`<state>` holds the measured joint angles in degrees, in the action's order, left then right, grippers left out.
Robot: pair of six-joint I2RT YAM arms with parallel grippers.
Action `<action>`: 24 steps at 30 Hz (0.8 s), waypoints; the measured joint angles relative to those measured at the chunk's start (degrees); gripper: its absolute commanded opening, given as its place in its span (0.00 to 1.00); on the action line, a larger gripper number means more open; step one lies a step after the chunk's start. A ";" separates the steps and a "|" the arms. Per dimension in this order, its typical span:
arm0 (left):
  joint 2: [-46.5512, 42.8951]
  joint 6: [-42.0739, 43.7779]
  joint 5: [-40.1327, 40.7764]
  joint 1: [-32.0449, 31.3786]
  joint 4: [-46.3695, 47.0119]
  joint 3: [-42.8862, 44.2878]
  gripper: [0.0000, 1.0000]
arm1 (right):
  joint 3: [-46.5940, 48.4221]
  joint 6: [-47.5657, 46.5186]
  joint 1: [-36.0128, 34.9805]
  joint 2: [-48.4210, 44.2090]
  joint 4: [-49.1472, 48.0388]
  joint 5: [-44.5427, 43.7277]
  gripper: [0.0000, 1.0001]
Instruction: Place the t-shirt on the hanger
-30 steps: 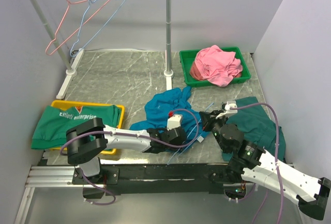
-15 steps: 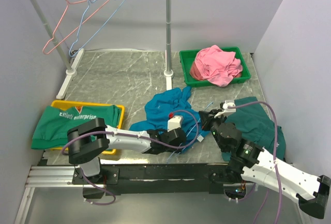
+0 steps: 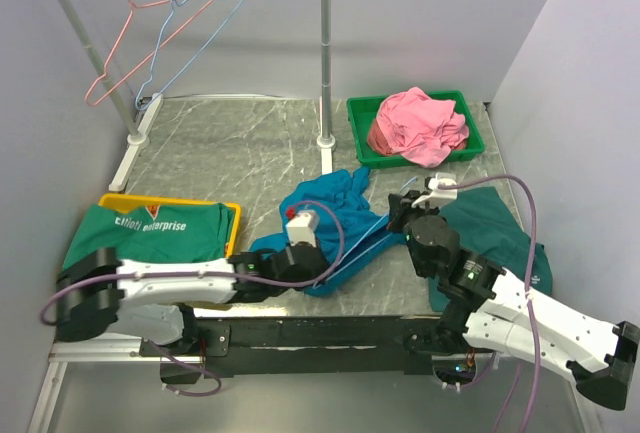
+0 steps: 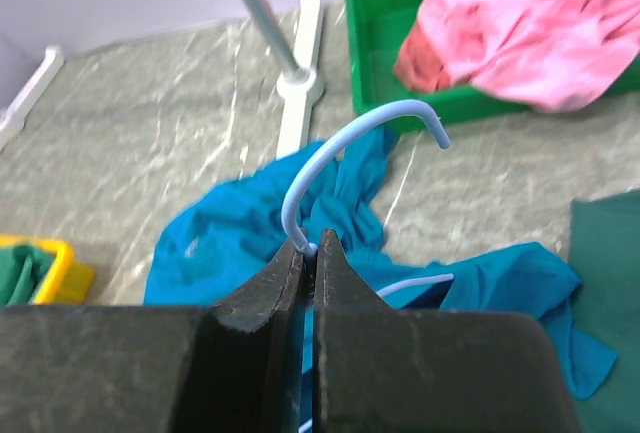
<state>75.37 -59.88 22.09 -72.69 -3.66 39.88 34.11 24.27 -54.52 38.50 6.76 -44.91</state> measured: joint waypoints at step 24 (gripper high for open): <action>-35.17 8.24 12.72 1.46 -8.39 -2.86 0.01 | 22.95 -16.09 -0.83 19.10 -7.28 -17.16 0.00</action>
<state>40.21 -51.64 34.81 -71.22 -12.05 37.01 57.06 8.19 -55.35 57.60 -0.51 -62.06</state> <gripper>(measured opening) 0.022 0.046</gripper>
